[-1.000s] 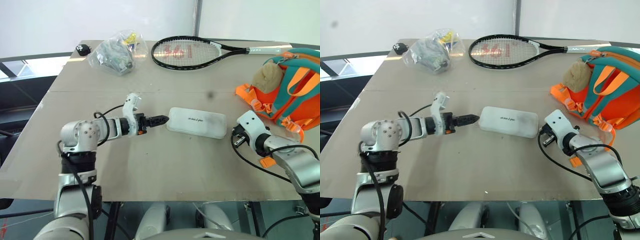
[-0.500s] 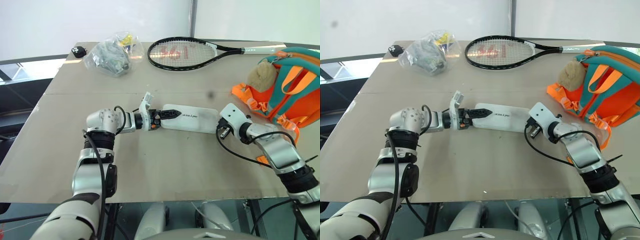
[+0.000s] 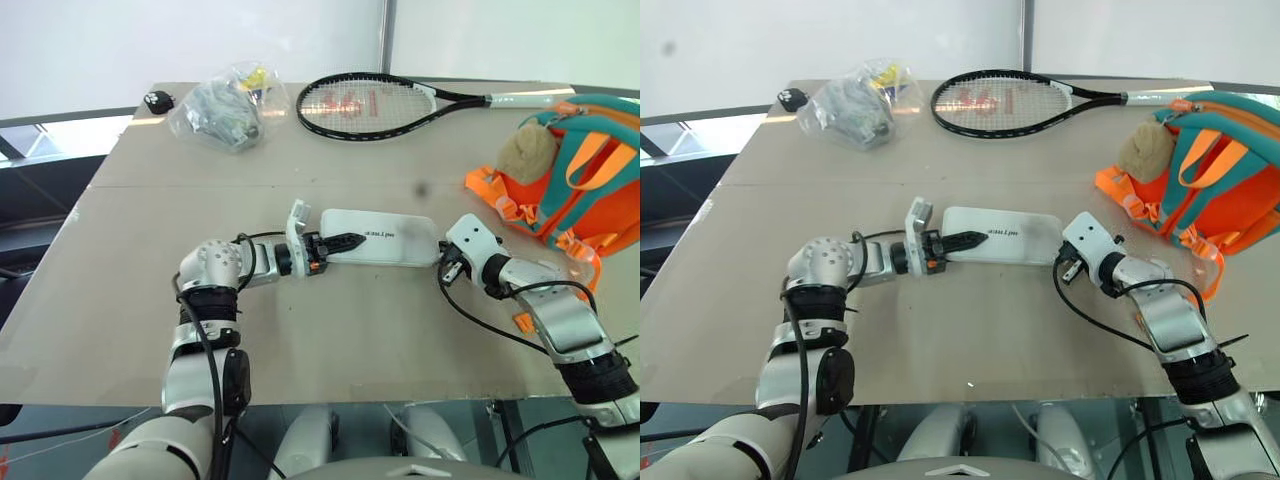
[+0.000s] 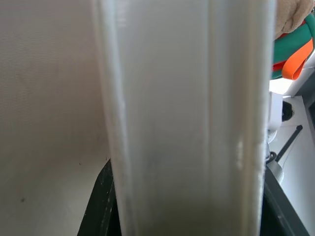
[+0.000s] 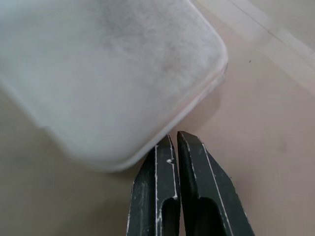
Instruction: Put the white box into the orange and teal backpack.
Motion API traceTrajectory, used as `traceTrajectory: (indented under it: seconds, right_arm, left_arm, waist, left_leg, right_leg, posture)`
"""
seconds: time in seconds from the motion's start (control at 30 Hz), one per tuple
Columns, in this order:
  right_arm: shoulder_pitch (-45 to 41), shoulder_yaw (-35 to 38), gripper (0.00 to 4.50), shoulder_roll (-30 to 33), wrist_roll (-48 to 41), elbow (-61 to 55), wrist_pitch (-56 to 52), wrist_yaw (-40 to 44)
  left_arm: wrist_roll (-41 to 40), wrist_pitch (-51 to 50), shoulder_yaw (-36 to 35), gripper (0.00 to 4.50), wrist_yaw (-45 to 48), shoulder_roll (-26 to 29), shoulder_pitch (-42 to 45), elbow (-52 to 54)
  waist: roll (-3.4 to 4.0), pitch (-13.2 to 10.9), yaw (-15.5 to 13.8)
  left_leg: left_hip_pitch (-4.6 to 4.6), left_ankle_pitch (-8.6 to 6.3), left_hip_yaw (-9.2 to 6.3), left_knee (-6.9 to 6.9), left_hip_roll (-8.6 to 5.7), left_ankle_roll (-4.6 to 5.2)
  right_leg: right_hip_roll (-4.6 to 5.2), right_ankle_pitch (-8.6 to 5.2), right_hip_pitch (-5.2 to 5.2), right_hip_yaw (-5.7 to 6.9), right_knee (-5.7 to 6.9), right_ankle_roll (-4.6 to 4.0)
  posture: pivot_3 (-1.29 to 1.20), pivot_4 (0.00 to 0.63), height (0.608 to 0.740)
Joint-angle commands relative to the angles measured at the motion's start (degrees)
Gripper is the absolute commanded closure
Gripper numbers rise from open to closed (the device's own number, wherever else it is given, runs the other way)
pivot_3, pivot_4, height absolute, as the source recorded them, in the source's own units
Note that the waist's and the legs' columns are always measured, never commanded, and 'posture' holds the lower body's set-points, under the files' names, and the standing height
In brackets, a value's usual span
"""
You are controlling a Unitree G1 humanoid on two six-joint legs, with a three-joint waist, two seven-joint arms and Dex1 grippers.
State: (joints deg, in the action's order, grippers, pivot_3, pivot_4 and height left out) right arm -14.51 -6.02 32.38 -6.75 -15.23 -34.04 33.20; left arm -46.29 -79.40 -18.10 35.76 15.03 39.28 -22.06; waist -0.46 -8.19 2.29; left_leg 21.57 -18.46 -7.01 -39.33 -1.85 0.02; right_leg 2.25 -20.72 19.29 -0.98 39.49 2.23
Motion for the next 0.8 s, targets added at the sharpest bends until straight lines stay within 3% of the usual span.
traceTrajectory:
  seconds: [0.03, 0.2, 0.23, 0.3, 0.43, 0.5, 0.8]
  right_arm:
    - [3.0, 12.1, 3.66, 1.1, -6.4, -11.4, -5.4, -0.7]
    - [9.9, 30.1, 1.17, 1.2, -17.4, -24.9, -17.7, -1.7]
    - [11.1, 34.3, 0.96, 1.2, -20.0, -27.3, -20.4, -1.7]
    - [13.5, 41.6, 0.03, 1.6, -25.8, -31.0, -25.7, -1.1]
    - [19.7, 53.8, 0.0, 4.3, -35.9, -36.1, -35.0, 0.3]
    - [16.5, 54.8, 0.0, 4.1, -31.8, -32.6, -36.8, -6.9]
    - [-0.3, 40.5, 0.0, 3.1, -25.0, -18.9, -30.1, -17.7]
  left_arm:
    - [-3.7, -1.1, -2.6, 3.34, -1.2, -0.4, -1.8, 8.5]
    - [-7.0, 0.1, -4.6, 3.34, -2.5, -1.6, -3.8, 16.4]
    - [-7.5, 0.3, -5.3, 3.34, -3.1, -1.9, -3.8, 17.2]
    - [-8.6, 0.2, -6.3, 3.34, -4.1, -2.3, -3.8, 18.5]
    - [-11.4, 0.0, -8.0, 3.34, -5.7, -2.4, -3.6, 20.9]
    - [-13.5, 0.0, -9.9, 3.34, -6.1, -1.5, -3.2, 22.2]
    - [-13.6, 4.6, -7.5, 3.34, -4.6, 2.8, -4.6, 27.0]
  waist:
    - [0.0, 0.0, 0.0]
    - [-0.01, 0.0, -0.4]
    - [0.0, 0.0, -0.4]
    - [0.02, 0.0, -0.8]
    - [0.0, 0.0, -1.5]
    - [-0.01, 0.0, -1.4]
    - [-0.01, 0.0, -1.3]
  left_leg:
    - [0.19, 0.0, 0.01, -0.07, 0.0, 0.0]
    - [0.32, 0.0, 0.02, -0.03, 0.0, 0.0]
    - [0.3, 0.0, 0.04, -0.02, 0.0, 0.0]
    - [0.31, 0.0, 0.06, -0.01, -0.03, 0.01]
    - [0.3, 0.0, 0.11, 0.0, -0.01, 0.01]
    - [0.23, -0.01, 0.2, 0.01, 0.0, 0.02]
    - [0.09, 0.0, 0.43, 0.04, 0.04, 0.01]
  right_leg:
    - [-0.01, 0.0, 0.17, -0.01, 0.3, 0.0]
    - [-0.02, 0.0, 0.24, 0.01, 0.31, 0.0]
    - [-0.02, 0.0, 0.24, -0.01, 0.3, 0.0]
    - [0.0, 0.0, 0.24, -0.03, 0.31, 0.0]
    - [-0.05, 0.0, 0.2, -0.04, 0.29, 0.0]
    - [-0.08, 0.0, 0.19, -0.13, 0.29, 0.0]
    - [-0.13, 0.0, 0.29, -0.45, 0.29, 0.0]
  posture:
    - [0.0, 0.15, 0.74]
    - [0.0, 0.15, 0.74]
    - [0.0, 0.15, 0.74]
    - [0.0, 0.15, 0.74]
    - [0.0, 0.15, 0.74]
    - [0.0, 0.15, 0.74]
    - [0.0, 0.15, 0.74]
